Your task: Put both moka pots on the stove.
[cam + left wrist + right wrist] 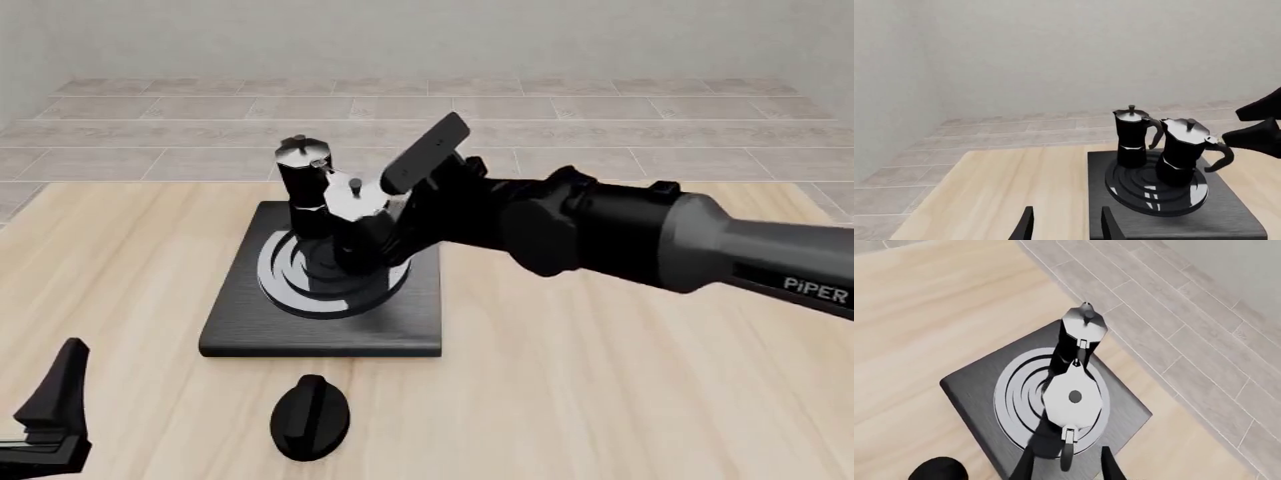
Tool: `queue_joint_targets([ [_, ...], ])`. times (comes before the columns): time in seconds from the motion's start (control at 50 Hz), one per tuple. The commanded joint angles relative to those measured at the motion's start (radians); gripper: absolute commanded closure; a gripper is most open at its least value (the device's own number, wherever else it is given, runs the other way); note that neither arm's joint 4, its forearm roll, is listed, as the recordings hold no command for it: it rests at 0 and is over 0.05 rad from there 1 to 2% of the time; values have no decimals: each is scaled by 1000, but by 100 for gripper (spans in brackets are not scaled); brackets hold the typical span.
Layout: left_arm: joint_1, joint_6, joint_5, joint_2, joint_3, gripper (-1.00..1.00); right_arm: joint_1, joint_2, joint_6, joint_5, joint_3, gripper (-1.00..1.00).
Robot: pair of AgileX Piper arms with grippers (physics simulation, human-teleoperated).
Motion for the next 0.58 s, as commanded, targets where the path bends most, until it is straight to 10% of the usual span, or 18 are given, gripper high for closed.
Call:
queue_joint_targets([
  [0.02,-3,5,-4,0,6,-100,23,-140,-42,91,14,-100],
  [0.58,-6,5,-4,0,7,-100,16,-401,18,93,193,-100],
])
